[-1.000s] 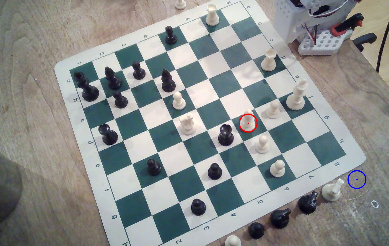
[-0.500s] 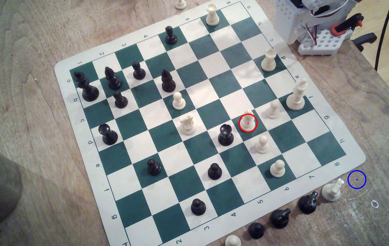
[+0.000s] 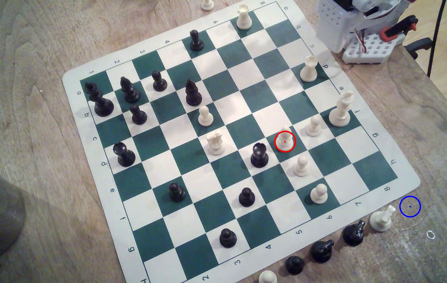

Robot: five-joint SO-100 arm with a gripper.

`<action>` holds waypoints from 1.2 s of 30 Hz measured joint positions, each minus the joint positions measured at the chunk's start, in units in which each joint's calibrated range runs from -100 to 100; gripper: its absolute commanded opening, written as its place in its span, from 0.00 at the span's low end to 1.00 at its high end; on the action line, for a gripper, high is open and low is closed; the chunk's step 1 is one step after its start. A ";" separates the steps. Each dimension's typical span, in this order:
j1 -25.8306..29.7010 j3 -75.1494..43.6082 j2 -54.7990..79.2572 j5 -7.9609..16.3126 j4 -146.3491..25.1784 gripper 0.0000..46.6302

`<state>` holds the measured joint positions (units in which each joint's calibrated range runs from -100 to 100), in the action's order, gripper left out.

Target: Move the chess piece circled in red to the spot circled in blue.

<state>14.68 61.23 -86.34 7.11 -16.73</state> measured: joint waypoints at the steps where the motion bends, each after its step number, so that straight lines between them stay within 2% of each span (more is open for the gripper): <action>1: 0.81 -2.44 1.42 0.29 -4.14 0.00; 4: 3.10 -10.75 8.55 0.73 -15.46 0.00; 12: 7.01 -20.24 20.95 1.22 -33.71 0.00; 16: 9.44 -27.75 29.66 4.40 -45.82 0.01; 17: 10.62 -30.37 33.43 5.96 -49.72 0.01; 22: 13.86 -32.44 39.21 9.08 -55.46 0.12; 27: 15.93 -32.44 40.30 9.57 -59.68 0.14; 31: 16.67 -32.44 42.40 9.77 -64.06 0.20; 36: 16.89 -29.73 44.16 9.43 -65.58 0.21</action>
<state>31.56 31.50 -42.19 16.53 -82.31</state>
